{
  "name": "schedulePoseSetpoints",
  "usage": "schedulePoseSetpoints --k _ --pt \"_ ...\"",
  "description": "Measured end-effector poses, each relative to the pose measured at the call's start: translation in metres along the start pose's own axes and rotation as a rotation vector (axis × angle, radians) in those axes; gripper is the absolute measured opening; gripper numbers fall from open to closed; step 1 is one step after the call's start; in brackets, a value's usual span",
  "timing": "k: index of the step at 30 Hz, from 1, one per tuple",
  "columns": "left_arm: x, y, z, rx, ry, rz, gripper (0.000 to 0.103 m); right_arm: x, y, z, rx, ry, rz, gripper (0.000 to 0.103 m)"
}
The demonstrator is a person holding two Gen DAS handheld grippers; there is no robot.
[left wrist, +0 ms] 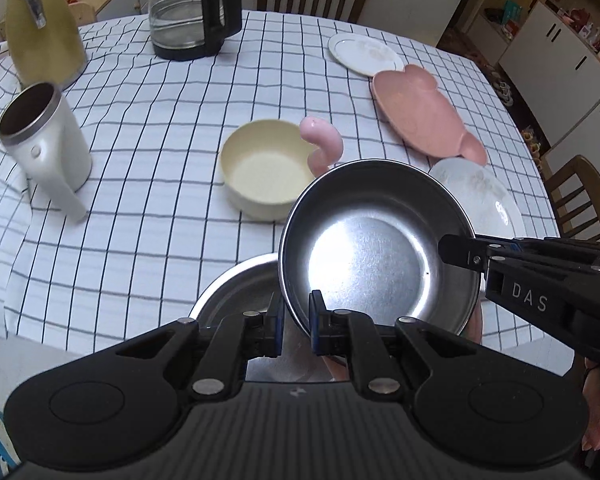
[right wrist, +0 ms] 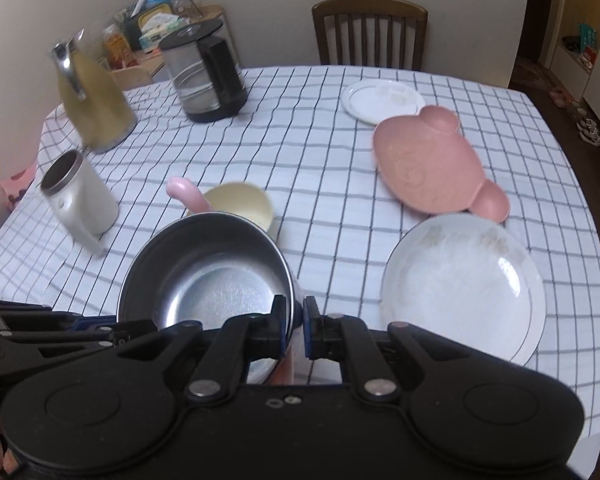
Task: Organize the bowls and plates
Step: 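Lower the grey pan into the steel bowl with both grippers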
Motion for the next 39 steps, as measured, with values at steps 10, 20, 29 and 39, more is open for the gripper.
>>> schedulePoseSetpoints --k 10,20,29,39 --pt "-0.053 0.015 0.016 0.001 -0.030 0.096 0.011 -0.053 0.015 0.021 0.006 0.003 0.092 0.009" --pt "-0.068 0.024 0.021 0.000 -0.044 0.130 0.011 -0.074 0.029 0.023 -0.003 0.015 0.148 0.009" --pt "-0.069 0.040 0.022 0.005 -0.048 0.151 0.011 -0.077 0.043 0.023 -0.015 0.021 0.180 0.009" --pt "-0.065 0.049 0.026 0.034 -0.051 0.138 0.011 -0.078 0.056 0.024 -0.009 0.006 0.182 0.009"
Point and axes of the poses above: each gripper's, at about its wrist camera, not at the fingertips, and y roughly the way its jaws point, z to its left, x to its top, the point moved 3 cm from there along y, roughly the way its jaws point, and after that the axes turned 8 degrees about y, right-handed, at the moved point
